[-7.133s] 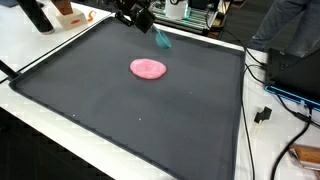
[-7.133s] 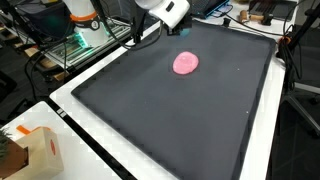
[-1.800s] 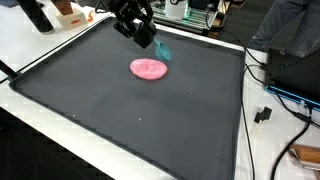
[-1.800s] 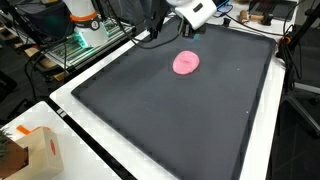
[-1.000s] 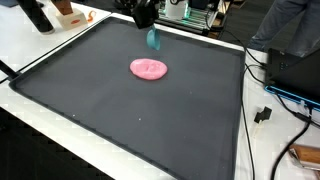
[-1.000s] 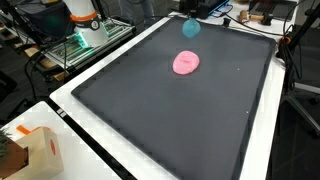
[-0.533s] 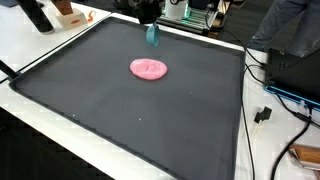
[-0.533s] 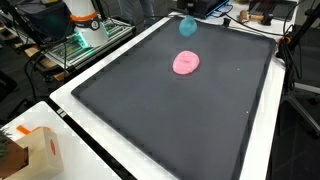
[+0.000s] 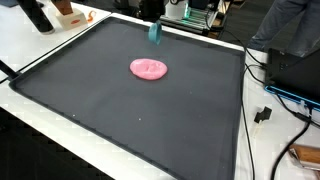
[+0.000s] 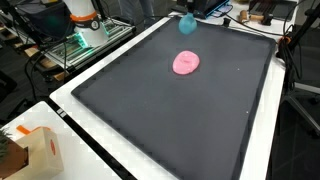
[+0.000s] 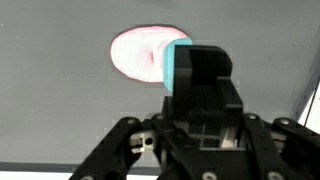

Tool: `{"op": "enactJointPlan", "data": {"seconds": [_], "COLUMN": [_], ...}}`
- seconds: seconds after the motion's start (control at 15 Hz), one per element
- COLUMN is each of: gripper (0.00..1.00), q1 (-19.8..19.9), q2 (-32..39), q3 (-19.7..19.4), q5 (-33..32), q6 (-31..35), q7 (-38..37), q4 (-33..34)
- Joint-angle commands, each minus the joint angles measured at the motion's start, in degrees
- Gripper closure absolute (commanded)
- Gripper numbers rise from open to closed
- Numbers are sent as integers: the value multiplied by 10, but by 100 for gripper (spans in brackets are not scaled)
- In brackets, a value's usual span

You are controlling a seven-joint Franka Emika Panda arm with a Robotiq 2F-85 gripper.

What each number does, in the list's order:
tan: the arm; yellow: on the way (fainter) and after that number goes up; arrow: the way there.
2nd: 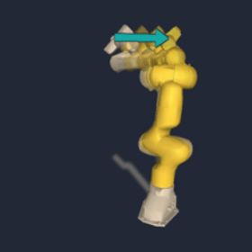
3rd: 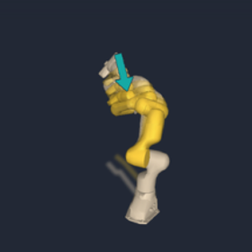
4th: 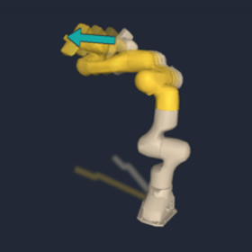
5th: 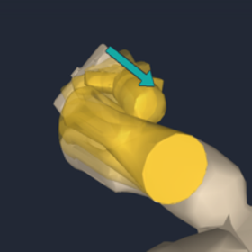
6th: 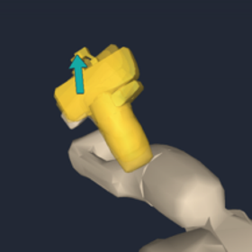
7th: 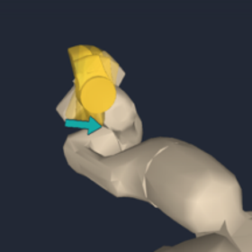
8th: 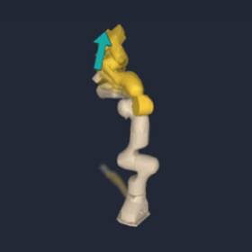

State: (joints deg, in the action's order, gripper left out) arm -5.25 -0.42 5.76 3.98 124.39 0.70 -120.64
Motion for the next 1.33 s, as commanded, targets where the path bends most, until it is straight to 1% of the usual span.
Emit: {"op": "enactJointPlan", "data": {"seconds": [0.0,0.07,0.13,0.8,0.87,1.13,1.27], "gripper": [75,75,50,50,75,75,75], "q1": [-6,-6,-3,-5,-6,-23,-38], "q2": [-22,-23,-2,-3,-1,27,48], "q3": [5,6,3,5,6,23,34], "q5": [-25,-27,-8,-10,-31,-162,-219], "q6": [7,6,-1,-1,-12,-65,-110], "q7": [-27,-27,-8,-11,-42,-209,-287], "q4": [-23,-24,-1,-2,5,45,72]}}
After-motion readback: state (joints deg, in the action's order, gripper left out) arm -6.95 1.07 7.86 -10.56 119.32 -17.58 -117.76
